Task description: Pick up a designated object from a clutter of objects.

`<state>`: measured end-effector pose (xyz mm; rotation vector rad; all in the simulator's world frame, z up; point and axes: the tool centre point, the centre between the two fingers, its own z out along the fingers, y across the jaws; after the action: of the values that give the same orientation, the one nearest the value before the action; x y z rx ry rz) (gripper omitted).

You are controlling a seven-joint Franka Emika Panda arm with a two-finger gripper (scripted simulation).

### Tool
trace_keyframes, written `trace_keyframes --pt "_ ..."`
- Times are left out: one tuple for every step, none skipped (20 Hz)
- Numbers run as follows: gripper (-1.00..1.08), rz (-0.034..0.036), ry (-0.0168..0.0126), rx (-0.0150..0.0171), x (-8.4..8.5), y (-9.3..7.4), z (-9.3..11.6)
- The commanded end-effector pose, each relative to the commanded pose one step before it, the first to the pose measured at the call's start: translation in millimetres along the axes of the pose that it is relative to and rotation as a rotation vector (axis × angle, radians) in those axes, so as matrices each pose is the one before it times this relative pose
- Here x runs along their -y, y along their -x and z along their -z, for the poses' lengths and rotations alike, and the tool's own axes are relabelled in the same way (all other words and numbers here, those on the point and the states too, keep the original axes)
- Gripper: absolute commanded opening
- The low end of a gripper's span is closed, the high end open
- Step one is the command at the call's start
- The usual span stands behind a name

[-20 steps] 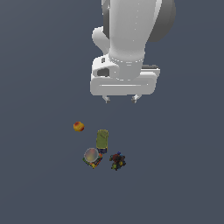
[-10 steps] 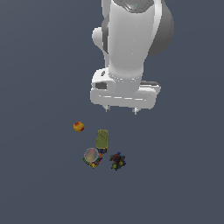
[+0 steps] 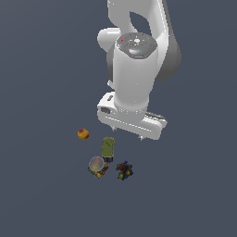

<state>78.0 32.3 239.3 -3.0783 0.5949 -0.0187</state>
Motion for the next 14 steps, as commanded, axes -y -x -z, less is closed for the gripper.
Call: trace_keyframes --pt "1.00 -0.07156 -0.00183 0.00231 2.80 -7.75 -13.52" --pt "1.00 -0.02795 -0.00047 0.00094 1.21 -2.86 -5.46" --pt "1.00 -0.02794 -0.00036 0.00089 1.25 -2.78 -5.52" --pt "1.00 -0.02793 -0.00025 0.00084 1.27 -2.70 -5.58" --pt "1.00 -0.02791 -0.00015 0.00078 1.30 -2.62 -5.64" --pt "1.00 -0.02790 -0.00005 0.00072 1.33 -2.53 -5.69" --pt "1.00 -0.02788 0.00004 0.00065 1.35 -2.45 -5.75" --pt "1.00 -0.02786 0.00013 0.00058 1.36 -2.37 -5.80" --pt "1.00 -0.02783 0.00022 0.00051 1.38 -2.28 -5.85" --pt "1.00 -0.02781 0.00030 0.00043 1.38 -2.20 -5.90" --pt "1.00 -0.02778 0.00037 0.00035 1.39 -2.12 -5.95" --pt "1.00 -0.02775 0.00044 0.00026 1.39 -2.03 -6.00" --pt "1.00 -0.02772 0.00051 0.00018 1.39 -1.95 -6.05" --pt "1.00 -0.02768 0.00057 0.00009 1.39 -1.87 -6.10"
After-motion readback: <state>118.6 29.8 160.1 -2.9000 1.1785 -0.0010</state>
